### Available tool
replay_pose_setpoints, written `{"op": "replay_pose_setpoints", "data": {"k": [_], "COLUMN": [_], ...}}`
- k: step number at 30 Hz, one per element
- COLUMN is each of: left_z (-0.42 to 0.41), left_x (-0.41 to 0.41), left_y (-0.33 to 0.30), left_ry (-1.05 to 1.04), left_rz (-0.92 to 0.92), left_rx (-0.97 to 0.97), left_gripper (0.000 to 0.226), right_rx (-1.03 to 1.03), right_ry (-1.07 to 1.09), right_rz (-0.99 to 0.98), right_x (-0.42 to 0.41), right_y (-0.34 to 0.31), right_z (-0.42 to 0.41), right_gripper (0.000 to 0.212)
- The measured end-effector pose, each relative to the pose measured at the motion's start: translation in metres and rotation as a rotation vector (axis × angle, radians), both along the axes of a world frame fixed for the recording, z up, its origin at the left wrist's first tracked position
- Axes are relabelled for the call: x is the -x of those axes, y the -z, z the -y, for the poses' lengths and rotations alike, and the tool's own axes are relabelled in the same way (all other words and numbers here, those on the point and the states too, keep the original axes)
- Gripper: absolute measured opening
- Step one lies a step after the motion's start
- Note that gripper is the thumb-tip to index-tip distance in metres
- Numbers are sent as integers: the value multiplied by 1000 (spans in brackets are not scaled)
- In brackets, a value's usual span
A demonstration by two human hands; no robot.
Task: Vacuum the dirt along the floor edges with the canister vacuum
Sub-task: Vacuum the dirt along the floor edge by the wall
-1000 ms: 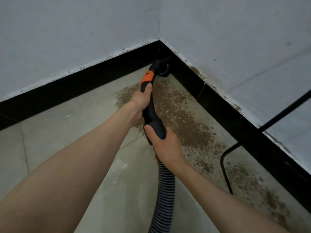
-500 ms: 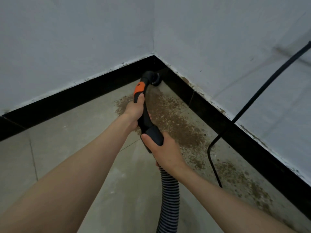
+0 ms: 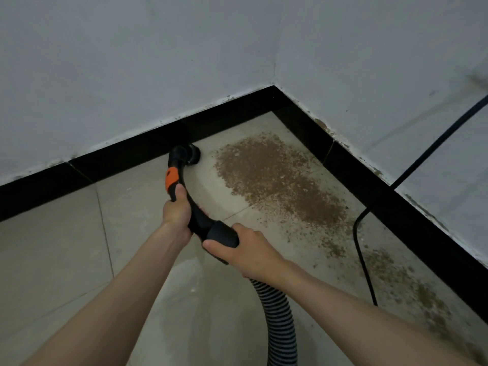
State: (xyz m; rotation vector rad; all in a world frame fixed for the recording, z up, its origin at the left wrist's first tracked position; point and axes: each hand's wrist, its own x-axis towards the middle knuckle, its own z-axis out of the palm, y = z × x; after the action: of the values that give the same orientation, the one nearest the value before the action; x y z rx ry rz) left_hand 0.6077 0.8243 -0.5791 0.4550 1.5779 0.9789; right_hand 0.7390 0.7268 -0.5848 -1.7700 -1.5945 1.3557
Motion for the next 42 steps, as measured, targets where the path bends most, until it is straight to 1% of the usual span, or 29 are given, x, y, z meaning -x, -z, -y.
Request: {"op": "replay_pose_setpoints", "data": {"k": [7,21,26,32,37,42], "left_z": [2,-10,-18,-31,-37,-50], "left_x": [-9,-44,-60,-81,-106,-128], "left_y": [-1,5,8,15,20,19], "left_ry": [57,156,198,257,336,399], "left_rz": [-12,-19,-19,-106,-149,-192], "left_rx": [9,9,6,-18,-38,-49], "left_gripper": [51,48,46,54,54,54], "right_rx": [26,39,36,14,25,21], "right_ry": [53,182,203,293,376,440], "right_rz": [16,16,23,-7,-41,-68], "right_x": [-2,-24,-37,-52,-61,-74], "right_y": [2,13,16,21,27,30], "right_z": [5,4,1,-4,-2,-12], "right_gripper": [53,46,50,46,56,47]}}
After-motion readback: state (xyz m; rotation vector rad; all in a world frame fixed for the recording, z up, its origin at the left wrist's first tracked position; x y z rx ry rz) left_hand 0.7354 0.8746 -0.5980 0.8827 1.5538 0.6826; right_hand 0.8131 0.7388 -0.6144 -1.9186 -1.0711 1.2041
